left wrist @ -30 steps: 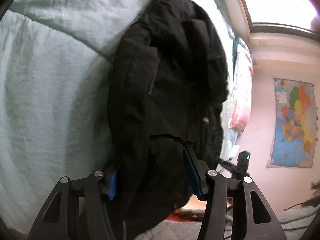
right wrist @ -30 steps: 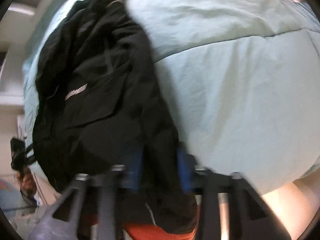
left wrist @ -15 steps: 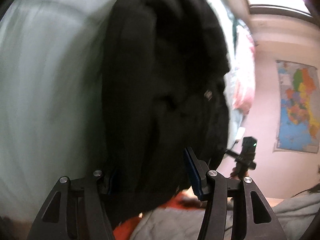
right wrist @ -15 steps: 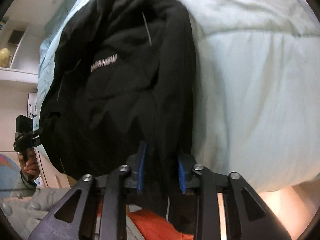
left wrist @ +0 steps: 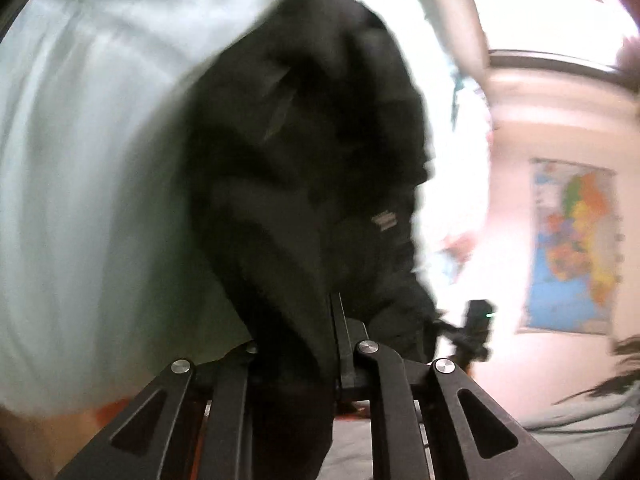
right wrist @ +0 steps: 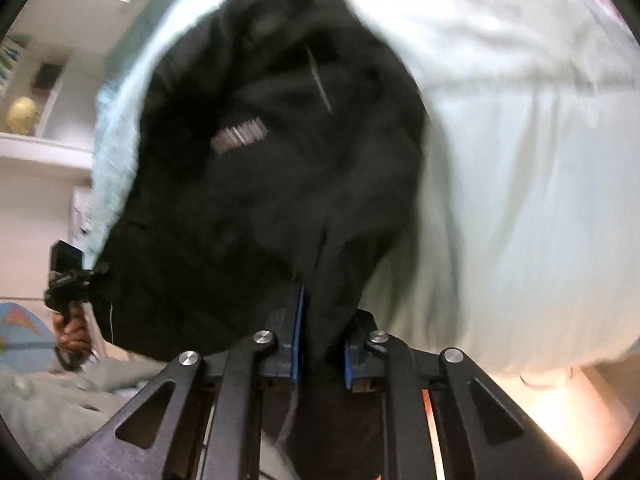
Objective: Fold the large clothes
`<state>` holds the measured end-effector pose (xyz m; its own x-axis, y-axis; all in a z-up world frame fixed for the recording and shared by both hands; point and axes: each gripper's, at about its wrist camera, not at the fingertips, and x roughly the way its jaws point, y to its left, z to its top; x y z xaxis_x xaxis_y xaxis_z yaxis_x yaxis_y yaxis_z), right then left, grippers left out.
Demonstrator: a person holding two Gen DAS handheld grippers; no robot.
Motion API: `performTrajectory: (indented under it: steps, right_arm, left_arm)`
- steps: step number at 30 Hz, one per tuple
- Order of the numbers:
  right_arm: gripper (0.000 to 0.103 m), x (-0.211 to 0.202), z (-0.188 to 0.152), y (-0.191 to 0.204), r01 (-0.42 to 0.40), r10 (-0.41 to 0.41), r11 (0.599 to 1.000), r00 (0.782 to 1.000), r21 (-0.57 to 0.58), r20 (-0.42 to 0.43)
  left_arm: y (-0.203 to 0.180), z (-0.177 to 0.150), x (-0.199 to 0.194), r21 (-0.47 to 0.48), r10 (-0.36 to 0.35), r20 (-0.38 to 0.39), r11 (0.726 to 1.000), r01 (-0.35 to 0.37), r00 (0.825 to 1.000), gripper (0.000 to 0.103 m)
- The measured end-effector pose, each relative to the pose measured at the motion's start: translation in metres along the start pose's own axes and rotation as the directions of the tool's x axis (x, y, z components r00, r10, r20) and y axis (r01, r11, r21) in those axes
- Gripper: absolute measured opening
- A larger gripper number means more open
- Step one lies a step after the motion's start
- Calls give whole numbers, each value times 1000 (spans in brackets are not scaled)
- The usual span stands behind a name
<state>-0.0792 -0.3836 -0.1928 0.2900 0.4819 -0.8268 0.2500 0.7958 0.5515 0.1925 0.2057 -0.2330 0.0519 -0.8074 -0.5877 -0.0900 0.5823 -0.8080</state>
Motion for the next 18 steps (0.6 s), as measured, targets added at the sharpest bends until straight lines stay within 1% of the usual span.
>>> performTrajectory:
  steps: [2,3,5,7,9,11,13,15,18]
  right_arm:
    - [19,-13,19,7,-44,44,999,998,-2,48]
    - [19,-20,30,12,-68,68,998,995,-7,73]
    - [19,-28,50,22,-93,95,995,990,-24,106]
    - [19,-36,72,35,-109,115,993,984,-50,136]
    - [19,-36,91,60,-116,125,991,979,-61,161]
    - [19,-45,107,67,-121,133,990,973,-75,189]
    - [19,-58,130,74,-126,143,988,962,-88,231]
    - [19,-69,151,75,-114,135,989,955,-91,266]
    - [19,-84,194,67,-133,141,990,934,-46,327]
  left_arm:
    - [-17,15,-5,21,-75,33,997,74,997,14]
    - [-23,22,-7,29,-98,45,995,97,994,14]
    - [-38,39,-11,52,-161,64,986,158,985,14]
    - [-49,57,-18,78,-188,78,980,182,979,14]
    - [-67,76,-22,112,-215,98,973,204,972,14]
    - [-80,91,-28,145,-236,124,965,217,964,14]
    - [-90,110,-33,158,-265,159,958,241,951,14]
    - [-95,131,-41,163,-278,197,955,248,940,15]
    - [-98,167,-41,144,-308,253,949,279,917,17]
